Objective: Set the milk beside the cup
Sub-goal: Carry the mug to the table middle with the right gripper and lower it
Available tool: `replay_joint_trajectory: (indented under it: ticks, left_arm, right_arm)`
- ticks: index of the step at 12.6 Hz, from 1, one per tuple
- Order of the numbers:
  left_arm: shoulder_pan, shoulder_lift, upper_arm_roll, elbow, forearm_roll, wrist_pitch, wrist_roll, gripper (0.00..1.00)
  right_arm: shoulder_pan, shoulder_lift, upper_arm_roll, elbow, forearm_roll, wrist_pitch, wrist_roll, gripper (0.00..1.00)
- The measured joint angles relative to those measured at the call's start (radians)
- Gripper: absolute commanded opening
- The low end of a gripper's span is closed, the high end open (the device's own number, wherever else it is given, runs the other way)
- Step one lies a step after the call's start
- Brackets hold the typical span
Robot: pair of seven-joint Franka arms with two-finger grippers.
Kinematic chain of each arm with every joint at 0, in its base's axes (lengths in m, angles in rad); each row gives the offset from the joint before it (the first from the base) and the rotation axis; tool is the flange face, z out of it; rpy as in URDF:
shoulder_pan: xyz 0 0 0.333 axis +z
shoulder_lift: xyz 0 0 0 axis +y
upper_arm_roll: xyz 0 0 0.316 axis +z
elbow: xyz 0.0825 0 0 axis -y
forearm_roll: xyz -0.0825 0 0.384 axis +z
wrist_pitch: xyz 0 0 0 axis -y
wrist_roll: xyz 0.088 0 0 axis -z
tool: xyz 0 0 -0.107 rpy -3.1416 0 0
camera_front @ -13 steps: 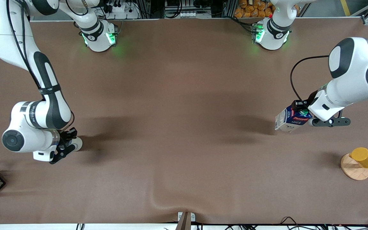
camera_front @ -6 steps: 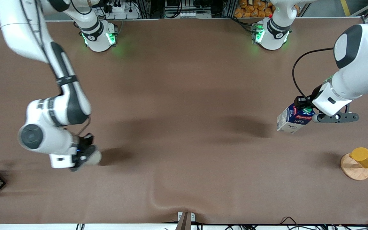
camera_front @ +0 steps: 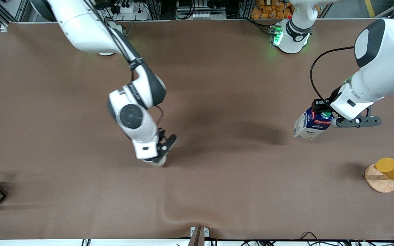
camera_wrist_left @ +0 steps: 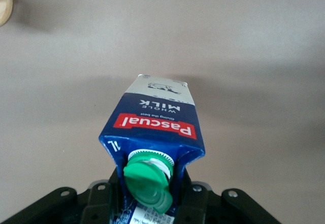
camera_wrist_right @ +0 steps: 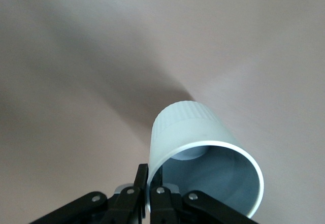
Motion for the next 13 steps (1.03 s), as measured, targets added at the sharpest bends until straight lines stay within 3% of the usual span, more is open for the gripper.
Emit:
replay_joint_trajectory:
  ticks: [7, 12, 13]
  left_arm:
    - [0.009, -0.011, 0.001, 0.008, 0.0, -0.042, 0.0, 0.39]
    - [0.02, -0.011, 0.004, 0.009, -0.026, -0.053, -0.002, 0.39]
    - [0.02, -0.011, 0.004, 0.009, -0.028, -0.054, -0.007, 0.39]
  right_arm:
    - [0.197, 0.039, 0.0, 0.024, 0.0, 0.05, 0.298, 0.0]
    - [0.272, 0.068, 0.0, 0.023, 0.043, 0.051, 0.481, 0.0]
    - [0.281, 0.075, 0.0, 0.023, 0.048, 0.051, 0.493, 0.18]
